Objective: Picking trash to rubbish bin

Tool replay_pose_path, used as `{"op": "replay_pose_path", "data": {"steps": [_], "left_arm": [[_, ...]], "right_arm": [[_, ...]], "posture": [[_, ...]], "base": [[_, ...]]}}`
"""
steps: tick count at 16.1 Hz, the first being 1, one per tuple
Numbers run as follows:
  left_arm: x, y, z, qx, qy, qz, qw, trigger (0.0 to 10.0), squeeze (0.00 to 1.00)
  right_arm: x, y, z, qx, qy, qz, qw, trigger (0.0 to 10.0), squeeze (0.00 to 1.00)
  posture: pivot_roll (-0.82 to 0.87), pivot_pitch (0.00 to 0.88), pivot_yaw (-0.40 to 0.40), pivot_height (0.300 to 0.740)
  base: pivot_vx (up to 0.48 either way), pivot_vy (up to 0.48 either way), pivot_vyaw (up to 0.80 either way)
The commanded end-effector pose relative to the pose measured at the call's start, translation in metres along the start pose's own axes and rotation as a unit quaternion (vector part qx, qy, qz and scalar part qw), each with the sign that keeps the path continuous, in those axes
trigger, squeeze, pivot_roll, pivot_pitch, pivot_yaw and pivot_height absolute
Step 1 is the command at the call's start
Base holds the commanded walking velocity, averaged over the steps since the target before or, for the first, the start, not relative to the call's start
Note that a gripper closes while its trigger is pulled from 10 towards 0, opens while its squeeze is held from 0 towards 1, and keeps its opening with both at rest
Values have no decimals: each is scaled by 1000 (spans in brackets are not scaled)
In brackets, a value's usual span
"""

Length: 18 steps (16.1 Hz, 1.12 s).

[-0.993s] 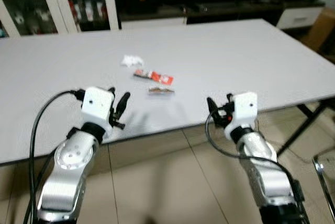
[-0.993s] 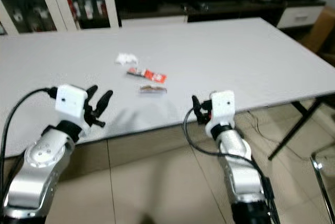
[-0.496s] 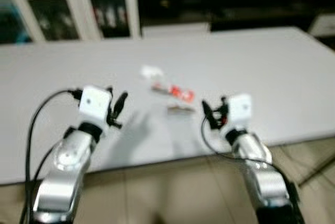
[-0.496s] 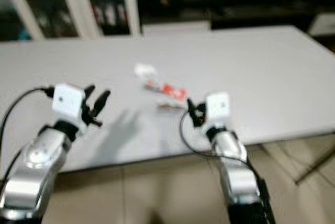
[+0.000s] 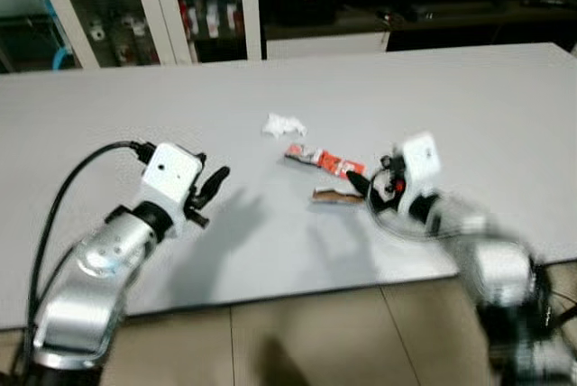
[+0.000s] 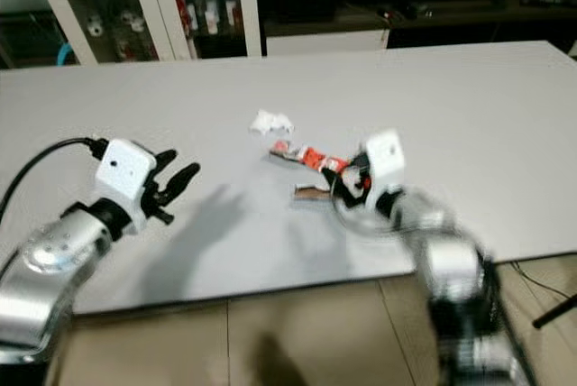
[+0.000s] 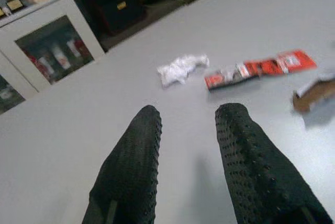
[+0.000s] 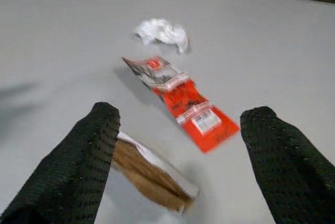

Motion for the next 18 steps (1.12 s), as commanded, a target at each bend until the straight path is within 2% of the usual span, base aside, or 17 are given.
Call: {"op": "replay_pose_path", "data": {"steps": [1, 4, 6, 8, 9, 10, 13, 15, 18], "left_arm": [[3, -4, 3, 2, 2, -19, 1000, 10000, 0], [6, -2, 7, 10, 11, -40, 999, 10000, 0], [5, -4, 10, 6, 17, -63, 998, 10000, 0], [3, -7, 11, 14, 22, -81, 996, 10000, 0], [3, -8, 12, 16, 22, -82, 996, 10000, 0], [3, -7, 13, 14, 21, -82, 996, 10000, 0], [2, -8, 13, 11, 24, -85, 996, 10000, 0], [0, -8, 12, 10, 27, -83, 996, 10000, 0], [0, -8, 10, 11, 30, -82, 996, 10000, 0]], "right_arm": [[4, 5, -5, 2, 32, 34, 999, 10000, 1000], [11, 2, -12, -14, 117, 113, 987, 10000, 1000], [16, 3, -14, -23, 151, 144, 978, 10000, 1000], [26, 0, -14, -84, 175, 137, 971, 10000, 1000], [30, 6, -13, -106, 183, 154, 965, 10000, 627], [32, 7, -12, -109, 186, 159, 964, 10000, 0], [37, 7, -21, -128, 210, 156, 957, 10000, 0], [40, 0, -28, -158, 215, 127, 955, 10000, 0], [45, -8, -31, -162, 204, 81, 962, 10000, 0]], "posture": [[61, 51, 21, 740], [64, 67, 14, 740], [68, 70, 12, 740], [65, 71, -1, 740], [71, 69, -8, 740], [71, 71, -10, 740], [71, 77, -22, 740], [72, 79, -22, 740], [75, 80, -21, 740]], "base": [[0, 0, 0], [0, 0, 0], [0, 0, 0], [0, 0, 0], [0, 0, 0], [0, 0, 0], [0, 0, 0], [0, 0, 0], [0, 0, 0]]}}
Point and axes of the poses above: a point about 5 cm out from each wrist's last joint towards the gripper, its own x axis pointing out of the wrist towards the gripper, its own z axis along the axis of the wrist's last joint, y = z × x, the point moved 5 cm from there along x, pointing out of the wrist towards the gripper, and after that the axes turned 3 degrees about x, right-handed, at the moved point
